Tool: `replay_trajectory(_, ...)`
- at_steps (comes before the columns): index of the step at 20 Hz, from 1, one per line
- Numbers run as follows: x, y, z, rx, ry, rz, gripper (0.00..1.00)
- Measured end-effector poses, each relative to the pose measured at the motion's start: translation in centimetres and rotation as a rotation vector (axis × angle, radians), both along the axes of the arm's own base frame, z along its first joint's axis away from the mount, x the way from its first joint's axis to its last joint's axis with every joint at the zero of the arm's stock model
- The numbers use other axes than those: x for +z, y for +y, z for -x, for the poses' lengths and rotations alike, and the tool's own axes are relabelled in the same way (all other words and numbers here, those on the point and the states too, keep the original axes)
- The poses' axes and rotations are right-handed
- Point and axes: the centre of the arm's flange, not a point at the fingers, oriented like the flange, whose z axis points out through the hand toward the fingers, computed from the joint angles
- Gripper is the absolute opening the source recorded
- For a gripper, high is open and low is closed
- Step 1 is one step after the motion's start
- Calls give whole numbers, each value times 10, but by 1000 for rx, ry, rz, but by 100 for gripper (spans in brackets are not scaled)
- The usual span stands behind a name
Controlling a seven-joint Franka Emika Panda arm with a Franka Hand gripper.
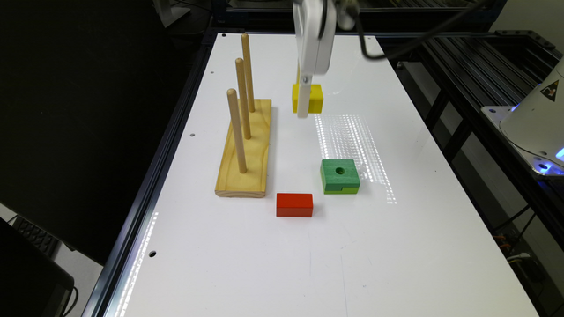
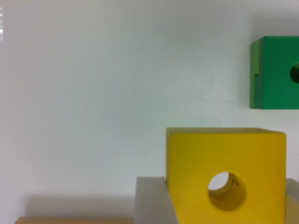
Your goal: Pick up yellow block.
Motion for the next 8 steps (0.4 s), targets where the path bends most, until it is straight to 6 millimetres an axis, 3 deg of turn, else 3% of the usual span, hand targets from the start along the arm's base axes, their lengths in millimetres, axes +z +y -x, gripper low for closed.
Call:
replay_trajectory(2,15,0,3,0,1,2,0)
replay_trajectory(8,25,0,3,0,-7,2,0)
